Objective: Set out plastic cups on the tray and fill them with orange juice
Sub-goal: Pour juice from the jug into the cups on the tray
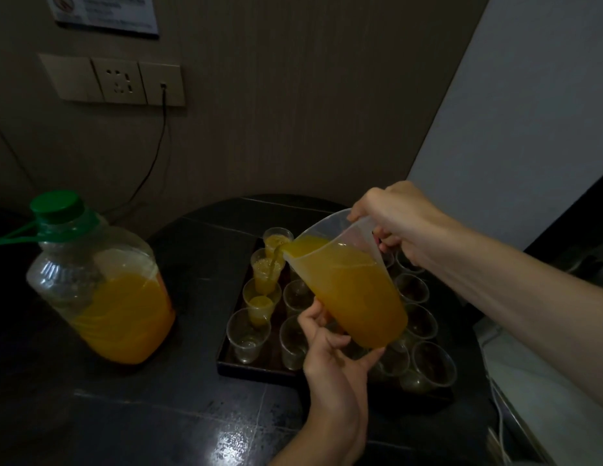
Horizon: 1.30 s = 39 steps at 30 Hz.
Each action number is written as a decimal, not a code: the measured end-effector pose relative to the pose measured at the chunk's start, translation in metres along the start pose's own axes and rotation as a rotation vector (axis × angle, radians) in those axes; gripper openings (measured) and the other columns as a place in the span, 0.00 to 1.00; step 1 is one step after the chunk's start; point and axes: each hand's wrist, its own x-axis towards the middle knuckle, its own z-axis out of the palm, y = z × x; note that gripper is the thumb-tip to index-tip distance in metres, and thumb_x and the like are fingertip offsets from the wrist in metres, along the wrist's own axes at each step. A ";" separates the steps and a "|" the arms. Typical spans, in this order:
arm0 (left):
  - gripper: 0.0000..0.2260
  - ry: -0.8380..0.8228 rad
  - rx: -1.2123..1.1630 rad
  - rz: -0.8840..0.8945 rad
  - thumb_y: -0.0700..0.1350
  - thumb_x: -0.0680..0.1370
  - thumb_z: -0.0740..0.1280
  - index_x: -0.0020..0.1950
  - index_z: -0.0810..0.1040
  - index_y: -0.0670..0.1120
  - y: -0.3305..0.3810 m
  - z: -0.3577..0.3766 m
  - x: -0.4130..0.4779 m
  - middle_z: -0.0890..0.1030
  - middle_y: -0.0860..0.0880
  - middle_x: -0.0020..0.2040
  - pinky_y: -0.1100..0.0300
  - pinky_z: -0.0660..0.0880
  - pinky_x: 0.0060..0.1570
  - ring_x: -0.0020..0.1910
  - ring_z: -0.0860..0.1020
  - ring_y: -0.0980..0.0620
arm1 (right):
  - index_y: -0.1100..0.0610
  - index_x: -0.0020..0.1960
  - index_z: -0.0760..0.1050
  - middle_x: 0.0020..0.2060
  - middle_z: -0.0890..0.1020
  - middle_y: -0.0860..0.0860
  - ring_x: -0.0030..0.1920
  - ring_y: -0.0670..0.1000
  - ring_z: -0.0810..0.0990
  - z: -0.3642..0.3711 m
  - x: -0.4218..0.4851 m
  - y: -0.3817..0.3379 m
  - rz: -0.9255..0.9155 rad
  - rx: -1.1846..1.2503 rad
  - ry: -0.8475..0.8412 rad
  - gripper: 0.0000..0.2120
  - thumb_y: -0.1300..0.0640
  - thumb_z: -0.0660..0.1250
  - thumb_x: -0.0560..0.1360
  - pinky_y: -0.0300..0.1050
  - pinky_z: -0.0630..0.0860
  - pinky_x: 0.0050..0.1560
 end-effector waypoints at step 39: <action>0.20 -0.025 0.005 0.013 0.34 0.75 0.53 0.64 0.72 0.48 -0.004 -0.008 -0.001 0.77 0.47 0.64 0.26 0.71 0.61 0.61 0.76 0.44 | 0.58 0.50 0.77 0.30 0.72 0.52 0.23 0.45 0.67 0.002 -0.001 0.003 0.010 0.004 -0.017 0.06 0.59 0.71 0.75 0.35 0.65 0.22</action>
